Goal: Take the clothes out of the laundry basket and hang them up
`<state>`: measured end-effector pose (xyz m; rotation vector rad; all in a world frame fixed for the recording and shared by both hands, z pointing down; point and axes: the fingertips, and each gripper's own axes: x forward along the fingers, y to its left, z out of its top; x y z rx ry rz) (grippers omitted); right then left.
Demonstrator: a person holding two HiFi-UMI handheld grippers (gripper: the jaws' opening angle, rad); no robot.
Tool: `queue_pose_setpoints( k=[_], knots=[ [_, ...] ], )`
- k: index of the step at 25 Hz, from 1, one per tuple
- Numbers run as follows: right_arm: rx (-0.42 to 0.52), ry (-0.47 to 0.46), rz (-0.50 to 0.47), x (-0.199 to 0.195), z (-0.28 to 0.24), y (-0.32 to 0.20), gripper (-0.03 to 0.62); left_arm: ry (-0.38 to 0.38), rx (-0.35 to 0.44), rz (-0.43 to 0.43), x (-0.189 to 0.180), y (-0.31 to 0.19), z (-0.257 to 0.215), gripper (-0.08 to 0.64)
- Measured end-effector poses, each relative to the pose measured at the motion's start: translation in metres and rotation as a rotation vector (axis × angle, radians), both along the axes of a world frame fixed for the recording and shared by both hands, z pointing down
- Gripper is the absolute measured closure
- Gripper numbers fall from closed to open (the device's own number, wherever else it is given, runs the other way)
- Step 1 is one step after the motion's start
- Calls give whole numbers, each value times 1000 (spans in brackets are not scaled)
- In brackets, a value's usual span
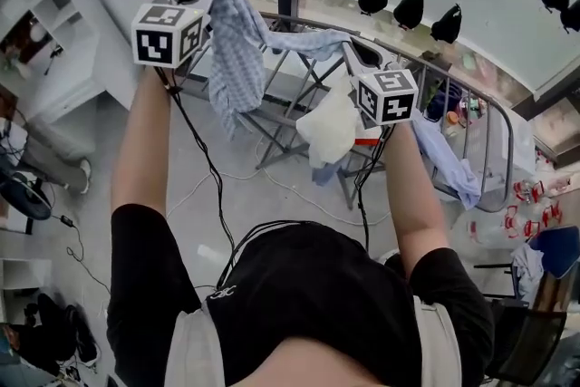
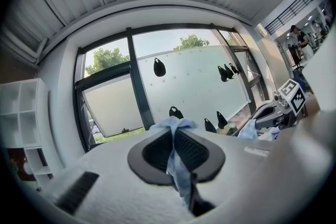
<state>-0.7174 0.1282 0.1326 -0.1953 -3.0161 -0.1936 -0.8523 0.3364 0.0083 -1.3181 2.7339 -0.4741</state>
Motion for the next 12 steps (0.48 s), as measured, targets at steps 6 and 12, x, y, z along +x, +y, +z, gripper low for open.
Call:
queue_pose_setpoints(
  k=[6, 12],
  knots=[
    [-18, 83, 161, -28, 28, -32, 555, 47, -5, 64, -45, -55, 28, 541],
    [21, 194, 239, -43, 70, -44, 555, 117, -81, 118, -74, -90, 92, 541]
  ],
)
